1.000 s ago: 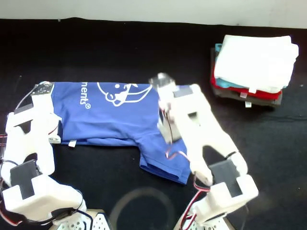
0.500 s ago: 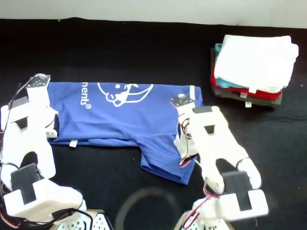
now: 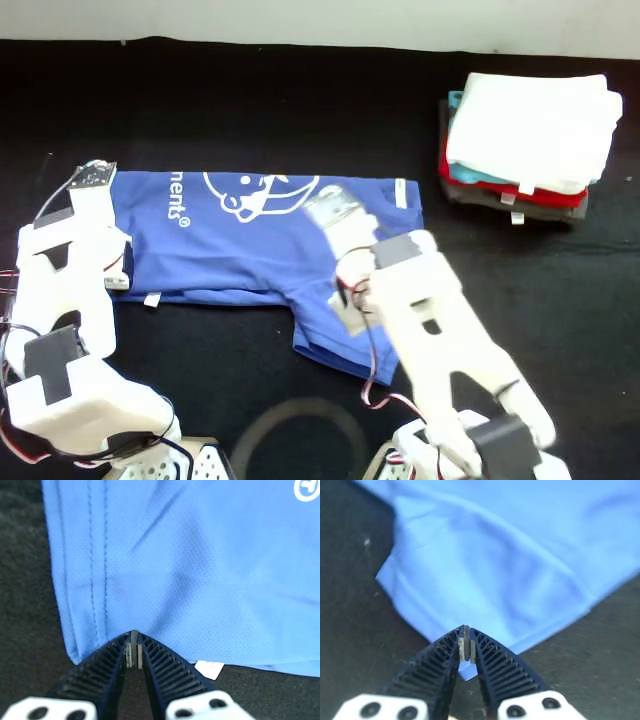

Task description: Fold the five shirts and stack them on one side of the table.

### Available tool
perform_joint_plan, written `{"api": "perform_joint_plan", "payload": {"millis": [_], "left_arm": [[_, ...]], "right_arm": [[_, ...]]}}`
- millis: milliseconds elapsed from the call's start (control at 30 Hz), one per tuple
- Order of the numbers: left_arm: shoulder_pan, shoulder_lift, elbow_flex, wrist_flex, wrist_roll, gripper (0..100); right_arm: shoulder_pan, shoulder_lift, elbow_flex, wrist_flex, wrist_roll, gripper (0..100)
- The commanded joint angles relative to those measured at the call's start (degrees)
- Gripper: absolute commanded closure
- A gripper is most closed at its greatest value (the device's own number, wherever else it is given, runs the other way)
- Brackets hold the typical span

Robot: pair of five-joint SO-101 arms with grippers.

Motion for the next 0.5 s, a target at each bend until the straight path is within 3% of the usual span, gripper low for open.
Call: {"api": "perform_joint_plan", "payload": {"millis": [0, 67, 267, 467], "left_arm": [[1.0, 0.8, -0.4, -1.0, 0.5, 99], [1.1, 0.8, -0.4, -0.4, 0.5, 99], [1.2, 0.8, -0.4, -0.4, 0.5, 99], [1.2, 0.8, -0.4, -0.4, 0.5, 99]], "right_arm": [[-4.0, 4.5, 0.2, -0.1, 0.2, 88.0], [-5.4, 6.2, 0.3, -0.4, 0.5, 83.0], [-10.7, 7.6, 0.3, -0.7, 0.6, 82.8], [-6.7, 13.8, 0.4, -2.8, 4.6, 82.8]]}}
